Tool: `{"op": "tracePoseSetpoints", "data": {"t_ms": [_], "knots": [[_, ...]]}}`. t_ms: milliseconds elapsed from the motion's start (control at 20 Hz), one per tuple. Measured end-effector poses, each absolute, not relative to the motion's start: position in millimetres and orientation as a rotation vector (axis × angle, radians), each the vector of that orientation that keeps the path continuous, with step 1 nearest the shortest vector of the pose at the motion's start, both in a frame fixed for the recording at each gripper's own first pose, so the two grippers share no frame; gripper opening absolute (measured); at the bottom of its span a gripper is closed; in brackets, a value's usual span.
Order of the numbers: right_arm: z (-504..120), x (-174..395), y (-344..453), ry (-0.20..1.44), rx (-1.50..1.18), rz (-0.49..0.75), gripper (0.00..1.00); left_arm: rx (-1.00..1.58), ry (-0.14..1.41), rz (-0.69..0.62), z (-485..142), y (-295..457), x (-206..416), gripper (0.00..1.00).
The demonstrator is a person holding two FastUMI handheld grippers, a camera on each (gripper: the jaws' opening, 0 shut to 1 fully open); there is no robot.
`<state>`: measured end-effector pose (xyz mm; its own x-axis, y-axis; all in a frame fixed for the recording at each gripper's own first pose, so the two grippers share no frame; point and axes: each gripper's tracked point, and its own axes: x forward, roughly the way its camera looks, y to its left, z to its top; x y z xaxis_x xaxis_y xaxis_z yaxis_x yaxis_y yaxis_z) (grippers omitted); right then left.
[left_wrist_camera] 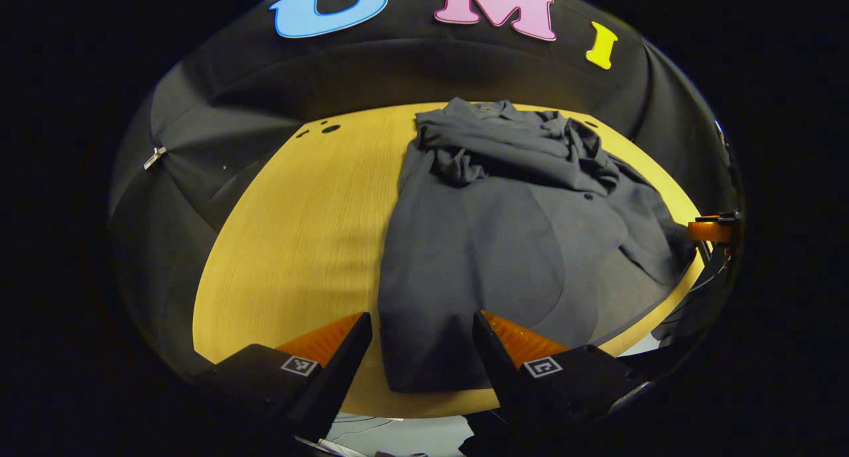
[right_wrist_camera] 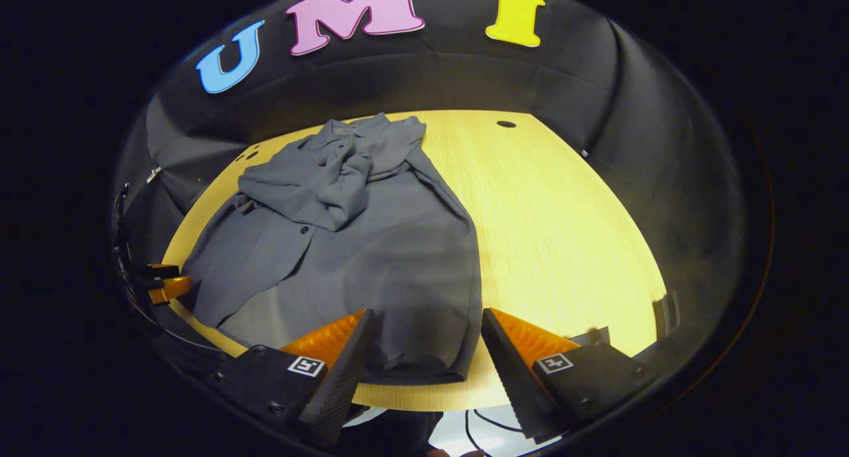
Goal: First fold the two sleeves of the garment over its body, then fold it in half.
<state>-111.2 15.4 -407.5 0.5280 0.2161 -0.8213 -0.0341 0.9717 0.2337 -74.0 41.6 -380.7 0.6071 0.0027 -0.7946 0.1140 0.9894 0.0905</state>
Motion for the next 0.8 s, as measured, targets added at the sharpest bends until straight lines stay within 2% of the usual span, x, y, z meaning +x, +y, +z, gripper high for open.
{"op": "tracePoseSetpoints", "data": {"t_ms": [200, 250, 300, 400, 450, 500, 550, 650, 750, 800], "knots": [[-430, -113, 32, 1.055, 0.171, 0.164, 0.99, 0.133, 0.962, -0.078, -394, 37, -77, 0.97], [-434, -111, 33, 1.053, 0.162, 0.169, 0.99, 0.133, 0.968, -0.074, -395, 37, -76, 1.0], [-440, -110, 35, 1.058, 0.151, 0.173, 0.99, 0.12, 0.981, -0.071, -398, 37, -75, 0.96], [-449, -113, 38, 1.088, 0.128, 0.183, 0.99, 0.061, 0.98, -0.049, -398, 37, -74, 0.98], [-448, -105, 40, 1.054, 0.125, 0.184, 0.94, 0.056, 0.969, -0.035, -398, 37, -72, 0.98], [-447, -108, 39, 1.066, 0.127, 0.184, 1.0, 0.063, 0.957, -0.038, -399, 36, -72, 0.98], [-451, -104, 41, 1.054, 0.13, 0.179, 1.0, 0.066, 0.945, -0.068, -397, 30, -73, 0.98], [-448, -101, 50, 1.039, 0.131, 0.218, 0.96, 0.106, 0.933, -0.199, -400, 5, -70, 0.63], [-445, -98, 67, 1.03, 0.134, 0.282, 0.41, 0.107, 0.946, -0.25, -403, -8, -62, 0.28], [-446, -96, 69, 1.04, 0.134, 0.294, 0.13, 0.064, 0.972, -0.233, -402, -7, -60, 0.1]]}}
